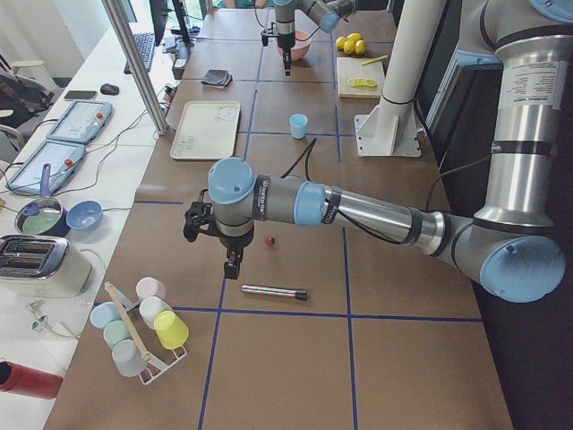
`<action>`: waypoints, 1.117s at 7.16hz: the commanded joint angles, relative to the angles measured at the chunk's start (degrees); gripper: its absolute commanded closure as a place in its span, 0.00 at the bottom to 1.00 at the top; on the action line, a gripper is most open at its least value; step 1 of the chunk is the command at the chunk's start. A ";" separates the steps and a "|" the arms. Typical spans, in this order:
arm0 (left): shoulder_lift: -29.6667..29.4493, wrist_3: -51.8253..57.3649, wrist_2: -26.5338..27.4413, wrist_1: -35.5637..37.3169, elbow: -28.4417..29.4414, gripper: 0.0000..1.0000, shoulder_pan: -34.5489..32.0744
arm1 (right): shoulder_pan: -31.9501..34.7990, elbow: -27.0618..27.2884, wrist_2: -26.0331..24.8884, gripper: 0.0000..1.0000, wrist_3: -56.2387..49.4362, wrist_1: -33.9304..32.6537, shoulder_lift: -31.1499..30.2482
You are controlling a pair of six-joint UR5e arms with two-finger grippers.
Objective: Mash ice and strawberries in cup
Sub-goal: 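Carry the ice cube with the right gripper over the light-blue cup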
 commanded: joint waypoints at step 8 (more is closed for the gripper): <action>0.43 0.20 0.09 -0.13 0.31 0.00 0.02 | -11.97 -14.87 -8.69 0.97 10.37 4.34 13.64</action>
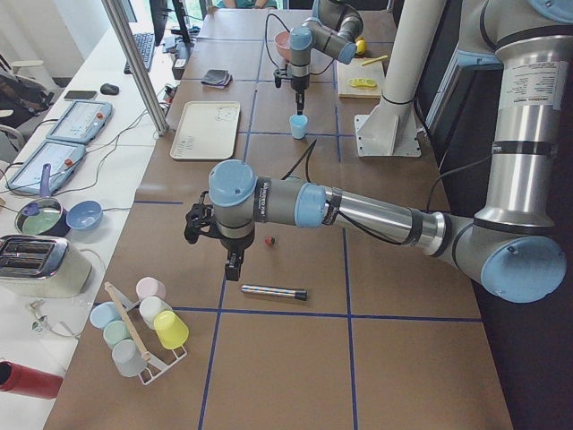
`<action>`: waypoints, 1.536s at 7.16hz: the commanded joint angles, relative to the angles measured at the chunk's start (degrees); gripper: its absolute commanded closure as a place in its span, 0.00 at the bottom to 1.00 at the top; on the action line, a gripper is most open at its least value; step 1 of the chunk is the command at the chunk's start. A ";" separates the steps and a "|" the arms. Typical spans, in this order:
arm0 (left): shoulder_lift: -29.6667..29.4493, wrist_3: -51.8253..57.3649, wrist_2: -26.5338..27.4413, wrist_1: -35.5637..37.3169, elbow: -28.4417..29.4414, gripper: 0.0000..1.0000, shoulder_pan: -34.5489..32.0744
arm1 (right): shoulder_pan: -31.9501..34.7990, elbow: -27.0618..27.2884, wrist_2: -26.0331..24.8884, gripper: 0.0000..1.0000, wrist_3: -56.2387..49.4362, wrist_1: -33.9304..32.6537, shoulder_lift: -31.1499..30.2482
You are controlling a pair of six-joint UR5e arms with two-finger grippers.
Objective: Mash ice and strawberries in cup
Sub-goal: 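Open the right gripper to drop the ice cube into the cup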
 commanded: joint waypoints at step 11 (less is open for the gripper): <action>0.51 -1.22 3.66 -3.03 -2.40 0.00 5.08 | 7.92 7.76 -0.23 0.01 -0.86 -0.50 -3.47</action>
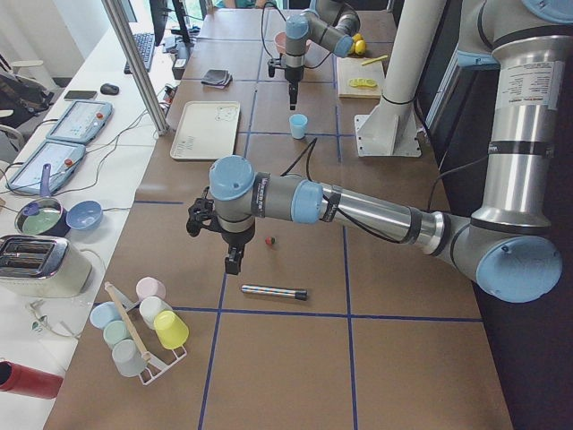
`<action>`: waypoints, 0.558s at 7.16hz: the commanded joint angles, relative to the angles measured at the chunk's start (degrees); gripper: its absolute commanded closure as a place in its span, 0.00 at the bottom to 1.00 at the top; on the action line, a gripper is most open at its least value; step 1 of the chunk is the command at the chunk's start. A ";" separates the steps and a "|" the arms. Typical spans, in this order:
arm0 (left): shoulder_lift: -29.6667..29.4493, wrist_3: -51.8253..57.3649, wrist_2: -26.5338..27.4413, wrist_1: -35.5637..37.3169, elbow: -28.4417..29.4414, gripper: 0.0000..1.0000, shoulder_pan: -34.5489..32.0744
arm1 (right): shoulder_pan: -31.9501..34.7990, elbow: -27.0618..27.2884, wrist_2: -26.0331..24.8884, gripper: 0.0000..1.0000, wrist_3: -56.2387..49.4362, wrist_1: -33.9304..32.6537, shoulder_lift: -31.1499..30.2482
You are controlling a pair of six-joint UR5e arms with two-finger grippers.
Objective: Mash ice and strawberries in cup
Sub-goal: 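Raise the right gripper away from the cup while the left gripper moves toward the strawberry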
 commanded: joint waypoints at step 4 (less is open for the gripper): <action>9.26 -37.52 7.91 -30.47 -3.61 0.01 19.51 | 26.25 10.01 13.01 0.01 -27.45 -0.14 -16.98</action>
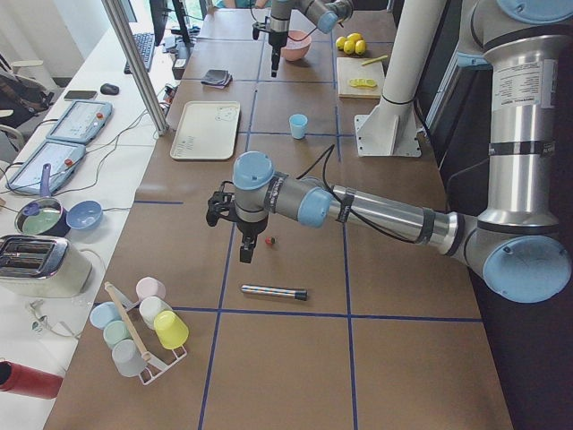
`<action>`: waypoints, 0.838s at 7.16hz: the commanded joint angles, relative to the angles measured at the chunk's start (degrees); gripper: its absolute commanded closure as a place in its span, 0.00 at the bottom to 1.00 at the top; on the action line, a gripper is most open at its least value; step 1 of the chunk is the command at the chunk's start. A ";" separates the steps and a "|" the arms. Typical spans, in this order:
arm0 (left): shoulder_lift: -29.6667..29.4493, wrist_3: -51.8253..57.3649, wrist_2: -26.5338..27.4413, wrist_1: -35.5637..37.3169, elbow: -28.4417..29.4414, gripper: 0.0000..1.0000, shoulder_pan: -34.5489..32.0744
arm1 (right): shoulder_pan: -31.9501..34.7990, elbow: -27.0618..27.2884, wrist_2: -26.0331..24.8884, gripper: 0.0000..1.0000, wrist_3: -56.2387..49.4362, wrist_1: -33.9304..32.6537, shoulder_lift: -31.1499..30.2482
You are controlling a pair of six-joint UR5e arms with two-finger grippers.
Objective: Mash ice and strawberries in cup
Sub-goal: 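Raise the right gripper away from the cup while the left gripper moves toward the strawberry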
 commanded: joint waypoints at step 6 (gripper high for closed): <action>-1.31 -29.97 18.52 -17.32 3.54 0.02 26.28 | 37.59 -17.97 17.94 0.01 -59.92 0.55 -15.65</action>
